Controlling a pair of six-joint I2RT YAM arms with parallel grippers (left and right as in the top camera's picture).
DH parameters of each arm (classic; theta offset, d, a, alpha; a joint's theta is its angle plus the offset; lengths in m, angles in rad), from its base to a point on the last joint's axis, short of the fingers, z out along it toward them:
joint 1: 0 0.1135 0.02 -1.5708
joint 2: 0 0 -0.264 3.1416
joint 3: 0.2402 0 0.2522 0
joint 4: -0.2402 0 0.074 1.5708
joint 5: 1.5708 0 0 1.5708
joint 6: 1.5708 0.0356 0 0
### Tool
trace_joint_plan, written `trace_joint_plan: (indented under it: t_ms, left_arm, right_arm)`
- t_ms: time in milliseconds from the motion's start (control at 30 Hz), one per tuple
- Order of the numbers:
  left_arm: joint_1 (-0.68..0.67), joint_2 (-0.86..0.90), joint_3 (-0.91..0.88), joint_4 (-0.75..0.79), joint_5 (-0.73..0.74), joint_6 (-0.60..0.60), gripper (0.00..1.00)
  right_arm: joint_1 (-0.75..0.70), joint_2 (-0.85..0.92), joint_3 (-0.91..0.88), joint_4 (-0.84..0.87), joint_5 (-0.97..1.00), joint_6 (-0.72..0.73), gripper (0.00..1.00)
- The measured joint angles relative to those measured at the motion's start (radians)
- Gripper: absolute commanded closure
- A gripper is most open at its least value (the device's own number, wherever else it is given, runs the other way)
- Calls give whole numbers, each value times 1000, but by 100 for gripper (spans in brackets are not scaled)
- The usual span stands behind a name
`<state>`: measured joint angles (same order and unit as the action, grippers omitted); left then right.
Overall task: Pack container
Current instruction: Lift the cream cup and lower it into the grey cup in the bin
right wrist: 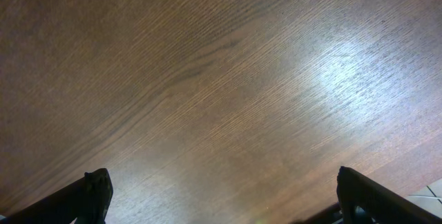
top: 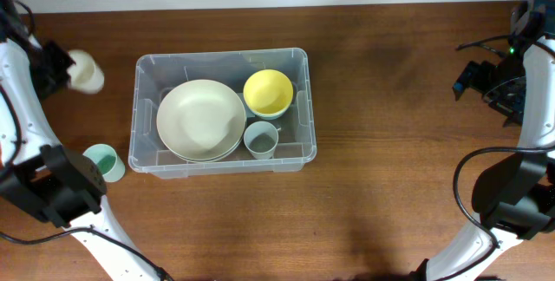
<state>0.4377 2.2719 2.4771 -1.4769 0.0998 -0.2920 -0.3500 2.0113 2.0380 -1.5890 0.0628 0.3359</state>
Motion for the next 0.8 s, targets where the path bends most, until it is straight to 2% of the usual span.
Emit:
trace_joint_plan:
  t_ms: [133, 267, 433, 633, 800]
  left_arm:
    - [-63, -20, 160, -90, 172, 183, 99]
    - [-202, -75, 211, -197, 281, 377, 99]
    - [-383, -97, 212, -207, 334, 494, 100]
    - [-572, -97, 162, -207, 291, 500, 99]
    - [-706, -97, 109, -208, 174, 367, 99]
  right_arm:
    - [0, 0, 0, 0, 0, 0, 1]
    - [0, 0, 0, 0, 0, 0, 1]
    - [0, 0, 0, 0, 0, 0, 1]
    - [0, 0, 0, 0, 0, 0, 1]
    - [0, 0, 0, 0, 0, 0, 1]
